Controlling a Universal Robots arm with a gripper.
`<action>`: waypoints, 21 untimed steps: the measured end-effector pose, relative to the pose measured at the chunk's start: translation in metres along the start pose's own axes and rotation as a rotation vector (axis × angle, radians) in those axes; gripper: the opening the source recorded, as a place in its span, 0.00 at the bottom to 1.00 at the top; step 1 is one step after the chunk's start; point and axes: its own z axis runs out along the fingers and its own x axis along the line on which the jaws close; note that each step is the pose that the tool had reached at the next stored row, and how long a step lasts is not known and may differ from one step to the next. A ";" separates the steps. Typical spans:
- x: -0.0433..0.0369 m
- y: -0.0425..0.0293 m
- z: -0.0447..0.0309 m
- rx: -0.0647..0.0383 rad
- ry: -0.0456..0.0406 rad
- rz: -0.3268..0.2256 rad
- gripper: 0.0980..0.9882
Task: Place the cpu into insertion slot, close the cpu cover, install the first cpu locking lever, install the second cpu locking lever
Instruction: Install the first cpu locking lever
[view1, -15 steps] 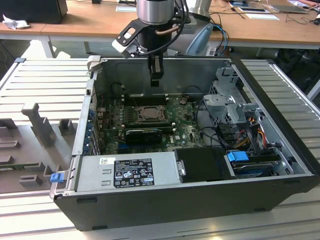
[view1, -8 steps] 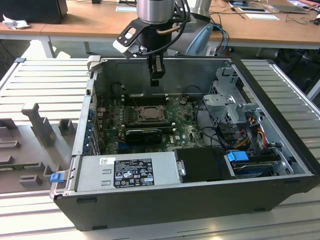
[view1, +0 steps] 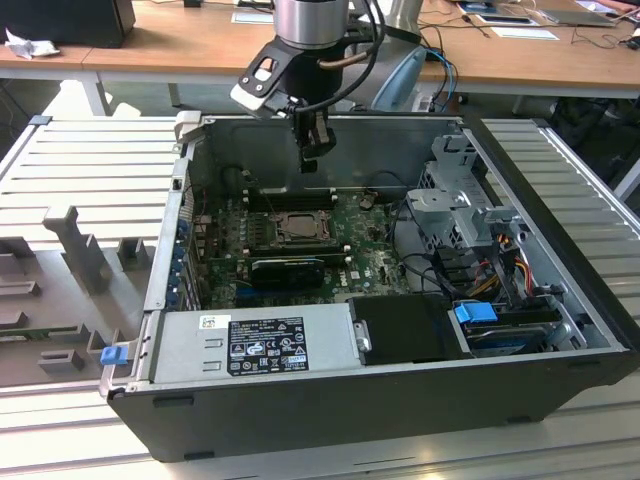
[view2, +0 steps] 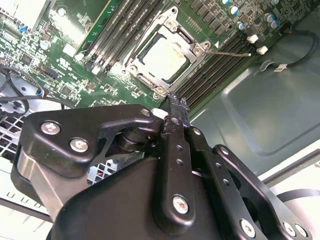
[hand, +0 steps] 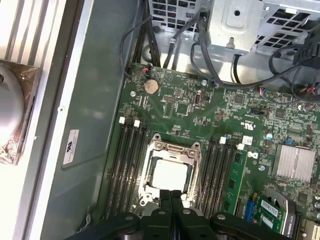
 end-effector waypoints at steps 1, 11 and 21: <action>0.0000 0.0000 0.0000 0.000 0.0004 -0.007 0.01; 0.0000 0.0000 0.0008 0.003 0.0029 -0.052 0.01; 0.0000 0.0000 0.0008 0.006 0.0061 -0.112 0.01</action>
